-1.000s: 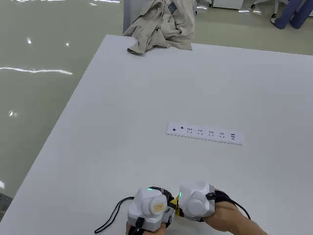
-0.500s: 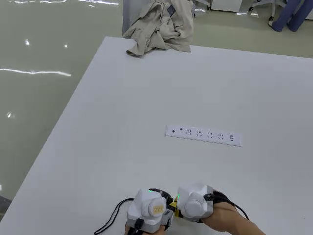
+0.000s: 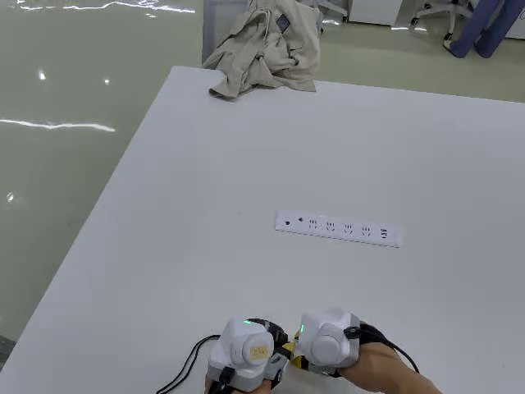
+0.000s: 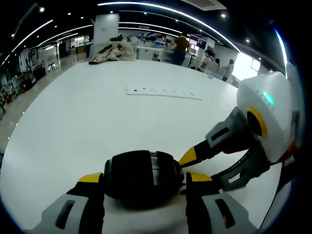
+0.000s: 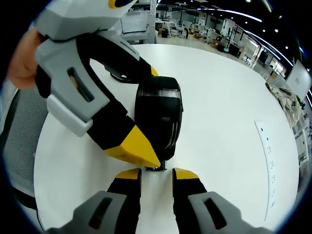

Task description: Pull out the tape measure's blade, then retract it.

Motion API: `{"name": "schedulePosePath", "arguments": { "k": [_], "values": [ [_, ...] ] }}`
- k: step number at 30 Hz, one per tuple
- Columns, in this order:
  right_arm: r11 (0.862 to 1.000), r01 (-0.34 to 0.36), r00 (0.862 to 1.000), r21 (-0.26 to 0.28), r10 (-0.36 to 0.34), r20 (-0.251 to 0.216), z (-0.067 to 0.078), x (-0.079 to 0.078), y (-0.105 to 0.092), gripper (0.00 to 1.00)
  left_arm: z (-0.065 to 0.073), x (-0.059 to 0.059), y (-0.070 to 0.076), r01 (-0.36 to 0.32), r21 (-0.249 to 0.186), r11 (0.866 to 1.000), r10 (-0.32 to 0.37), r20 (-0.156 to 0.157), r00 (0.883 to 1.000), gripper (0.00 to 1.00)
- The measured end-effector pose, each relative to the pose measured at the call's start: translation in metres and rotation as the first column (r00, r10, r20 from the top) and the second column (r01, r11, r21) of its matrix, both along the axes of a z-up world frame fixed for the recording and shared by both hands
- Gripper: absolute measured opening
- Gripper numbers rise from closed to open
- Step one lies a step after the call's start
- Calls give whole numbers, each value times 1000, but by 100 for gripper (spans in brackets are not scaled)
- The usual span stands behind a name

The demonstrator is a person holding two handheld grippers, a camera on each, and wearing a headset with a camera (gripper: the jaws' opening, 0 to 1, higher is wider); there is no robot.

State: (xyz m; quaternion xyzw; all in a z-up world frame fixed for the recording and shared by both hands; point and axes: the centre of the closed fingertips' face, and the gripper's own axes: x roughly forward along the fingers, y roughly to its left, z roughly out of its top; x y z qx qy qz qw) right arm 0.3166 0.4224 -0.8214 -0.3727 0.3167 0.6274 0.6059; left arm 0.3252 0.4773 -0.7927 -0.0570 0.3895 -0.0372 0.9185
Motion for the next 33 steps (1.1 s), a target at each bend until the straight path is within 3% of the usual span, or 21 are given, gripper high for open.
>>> {"name": "schedulePosePath", "arguments": {
  "k": [8,19,33],
  "values": [
    [999,38,999,15,-38,-11,5,0,3,28,5,0,-2,-10,-29,1000,11,14,1000,76],
    [995,100,995,32,-99,-17,13,-5,1,33,6,-8,1,-4,-31,999,4,1,1000,81],
    [972,216,976,88,-215,-21,30,-12,-2,35,15,-21,5,-13,-43,999,13,3,1000,83]
  ]
}}
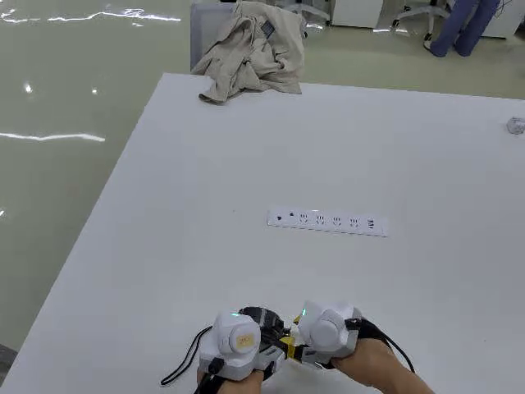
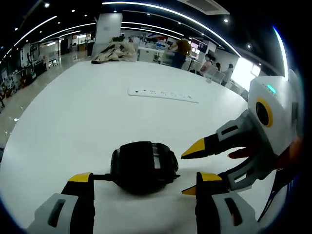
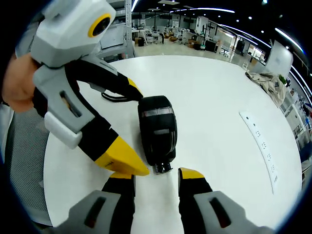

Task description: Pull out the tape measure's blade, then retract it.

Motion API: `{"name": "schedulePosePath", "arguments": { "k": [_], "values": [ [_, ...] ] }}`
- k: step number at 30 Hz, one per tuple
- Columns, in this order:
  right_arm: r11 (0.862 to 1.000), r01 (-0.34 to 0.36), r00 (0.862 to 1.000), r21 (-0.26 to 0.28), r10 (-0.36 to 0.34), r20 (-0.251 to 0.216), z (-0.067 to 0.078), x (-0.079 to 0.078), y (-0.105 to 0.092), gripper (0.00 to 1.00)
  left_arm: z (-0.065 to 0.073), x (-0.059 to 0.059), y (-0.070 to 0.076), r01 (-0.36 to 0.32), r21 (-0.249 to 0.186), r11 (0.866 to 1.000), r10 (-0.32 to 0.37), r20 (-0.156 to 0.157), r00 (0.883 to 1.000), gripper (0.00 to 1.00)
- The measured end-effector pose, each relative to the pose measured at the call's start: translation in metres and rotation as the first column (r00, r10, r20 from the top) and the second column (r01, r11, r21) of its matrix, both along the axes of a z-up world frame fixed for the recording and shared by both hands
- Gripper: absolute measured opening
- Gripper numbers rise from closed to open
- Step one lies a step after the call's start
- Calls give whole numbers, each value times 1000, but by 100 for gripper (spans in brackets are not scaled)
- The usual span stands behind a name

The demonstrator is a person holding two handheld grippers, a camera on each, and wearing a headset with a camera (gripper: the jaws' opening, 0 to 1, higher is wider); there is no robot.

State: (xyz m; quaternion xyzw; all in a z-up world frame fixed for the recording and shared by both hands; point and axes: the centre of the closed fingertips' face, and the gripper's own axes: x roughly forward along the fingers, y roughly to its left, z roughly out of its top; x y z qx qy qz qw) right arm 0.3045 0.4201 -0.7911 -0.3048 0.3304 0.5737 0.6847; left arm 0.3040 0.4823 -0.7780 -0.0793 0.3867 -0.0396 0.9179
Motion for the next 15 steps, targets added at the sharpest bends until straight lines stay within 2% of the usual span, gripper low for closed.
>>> {"name": "schedulePosePath", "arguments": {
  "k": [9,15],
  "values": [
    [997,65,998,35,-65,-1,5,-6,-1,35,5,-7,7,-4,10,1000,4,6,1000,83],
    [993,106,994,50,-106,-3,9,-10,-5,36,14,-10,11,-6,16,1000,6,17,1000,83]
  ]
}}
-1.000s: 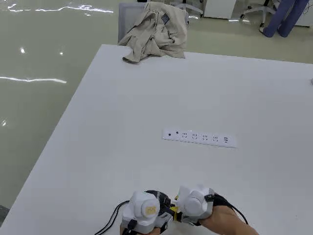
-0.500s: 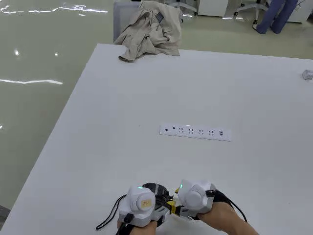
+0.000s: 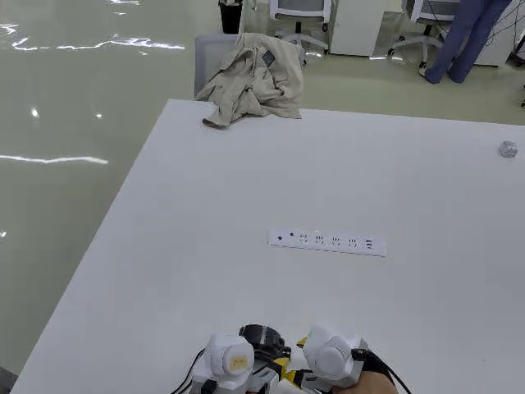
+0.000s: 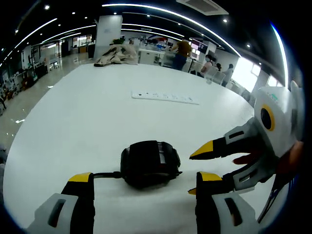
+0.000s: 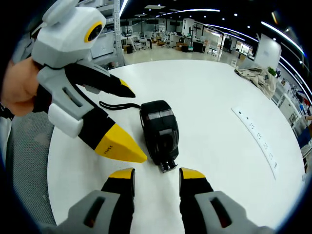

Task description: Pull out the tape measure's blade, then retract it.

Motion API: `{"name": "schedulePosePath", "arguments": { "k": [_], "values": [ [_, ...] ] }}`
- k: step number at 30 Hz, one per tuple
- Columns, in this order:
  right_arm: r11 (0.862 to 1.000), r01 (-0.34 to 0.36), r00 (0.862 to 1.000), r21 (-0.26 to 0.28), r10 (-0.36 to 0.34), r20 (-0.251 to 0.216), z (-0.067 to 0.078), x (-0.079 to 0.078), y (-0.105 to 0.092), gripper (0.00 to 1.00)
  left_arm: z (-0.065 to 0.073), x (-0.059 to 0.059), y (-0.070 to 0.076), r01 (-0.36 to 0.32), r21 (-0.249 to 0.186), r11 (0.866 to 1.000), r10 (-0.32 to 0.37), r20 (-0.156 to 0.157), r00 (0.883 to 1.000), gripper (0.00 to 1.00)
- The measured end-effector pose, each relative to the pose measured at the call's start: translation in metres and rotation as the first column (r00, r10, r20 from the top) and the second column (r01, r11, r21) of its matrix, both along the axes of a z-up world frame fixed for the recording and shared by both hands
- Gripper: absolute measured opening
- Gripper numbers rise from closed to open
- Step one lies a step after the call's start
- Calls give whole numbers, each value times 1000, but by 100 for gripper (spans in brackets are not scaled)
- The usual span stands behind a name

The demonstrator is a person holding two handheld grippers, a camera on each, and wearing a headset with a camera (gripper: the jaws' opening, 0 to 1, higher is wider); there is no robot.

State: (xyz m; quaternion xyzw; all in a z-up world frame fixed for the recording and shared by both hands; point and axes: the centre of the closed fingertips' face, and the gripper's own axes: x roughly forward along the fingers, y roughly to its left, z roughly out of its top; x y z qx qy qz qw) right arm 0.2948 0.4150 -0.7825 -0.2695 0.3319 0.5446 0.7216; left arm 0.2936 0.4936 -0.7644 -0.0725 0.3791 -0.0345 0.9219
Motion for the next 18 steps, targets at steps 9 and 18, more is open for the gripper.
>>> {"name": "schedulePosePath", "arguments": {
  "k": [9,18],
  "values": [
    [998,63,998,27,-63,1,7,-5,-8,39,5,-4,7,-2,15,1000,2,13,1000,83],
    [988,139,990,63,-139,1,20,-9,-17,42,9,-12,9,17,8,1000,-18,18,1000,86]
  ]
}}
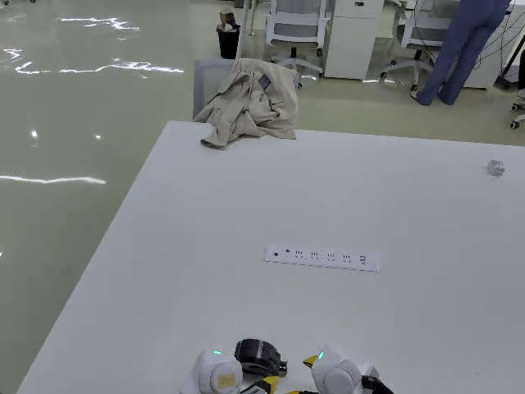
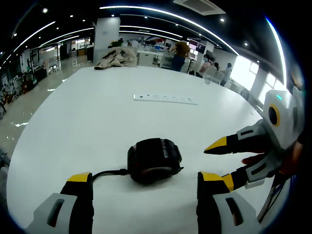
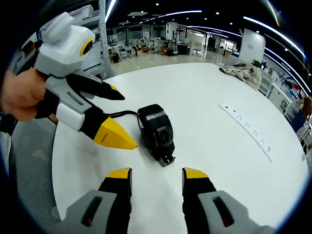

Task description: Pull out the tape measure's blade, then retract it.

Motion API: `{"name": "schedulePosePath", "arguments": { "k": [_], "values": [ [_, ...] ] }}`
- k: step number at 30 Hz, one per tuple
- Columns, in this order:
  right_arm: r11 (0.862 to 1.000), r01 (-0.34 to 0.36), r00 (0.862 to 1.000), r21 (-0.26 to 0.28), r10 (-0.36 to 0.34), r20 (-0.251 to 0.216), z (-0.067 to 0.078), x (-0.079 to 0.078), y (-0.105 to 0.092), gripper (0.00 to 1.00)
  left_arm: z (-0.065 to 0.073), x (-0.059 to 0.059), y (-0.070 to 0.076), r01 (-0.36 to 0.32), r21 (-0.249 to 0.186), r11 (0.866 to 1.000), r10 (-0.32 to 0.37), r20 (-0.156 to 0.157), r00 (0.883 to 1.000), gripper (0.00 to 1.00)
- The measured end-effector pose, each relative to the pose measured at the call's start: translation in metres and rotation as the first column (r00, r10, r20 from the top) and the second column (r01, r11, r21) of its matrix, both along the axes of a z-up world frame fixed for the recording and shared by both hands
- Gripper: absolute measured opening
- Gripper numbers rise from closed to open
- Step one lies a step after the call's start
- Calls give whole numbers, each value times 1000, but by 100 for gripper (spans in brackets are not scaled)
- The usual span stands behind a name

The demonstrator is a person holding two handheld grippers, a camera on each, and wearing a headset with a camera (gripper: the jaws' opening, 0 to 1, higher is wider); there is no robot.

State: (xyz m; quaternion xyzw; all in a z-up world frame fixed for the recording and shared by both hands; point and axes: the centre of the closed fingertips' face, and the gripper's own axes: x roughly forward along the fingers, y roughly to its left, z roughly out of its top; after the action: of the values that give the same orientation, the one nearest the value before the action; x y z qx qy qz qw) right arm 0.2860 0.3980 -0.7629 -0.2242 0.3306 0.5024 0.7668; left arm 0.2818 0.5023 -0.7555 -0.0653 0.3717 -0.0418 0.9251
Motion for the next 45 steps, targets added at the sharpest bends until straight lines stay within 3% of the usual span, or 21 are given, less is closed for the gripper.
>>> {"name": "schedulePosePath", "arguments": {
  "k": [13,16,23,41,43,44,45],
  "values": [
    [994,93,996,51,-93,2,19,-12,-12,45,7,-12,7,30,20,999,-30,-2,1000,86],
    [992,108,994,60,-109,10,24,-16,-14,46,6,-17,8,55,42,998,-55,-3,998,86],
    [988,143,990,60,-144,10,26,-22,-23,48,8,-27,8,79,62,995,-79,2,997,86],
    [969,229,973,88,-229,-12,44,-44,-40,54,26,-44,17,92,61,994,-93,25,995,86],
    [961,256,967,102,-256,-18,48,-44,-44,54,27,-47,17,97,64,993,-99,27,995,86],
    [946,288,958,147,-284,-47,52,-45,-43,54,27,-48,17,97,64,993,-99,28,995,86],
    [942,297,955,157,-293,-54,54,-46,-44,54,28,-49,17,100,64,993,-102,28,994,86]
  ]
}}
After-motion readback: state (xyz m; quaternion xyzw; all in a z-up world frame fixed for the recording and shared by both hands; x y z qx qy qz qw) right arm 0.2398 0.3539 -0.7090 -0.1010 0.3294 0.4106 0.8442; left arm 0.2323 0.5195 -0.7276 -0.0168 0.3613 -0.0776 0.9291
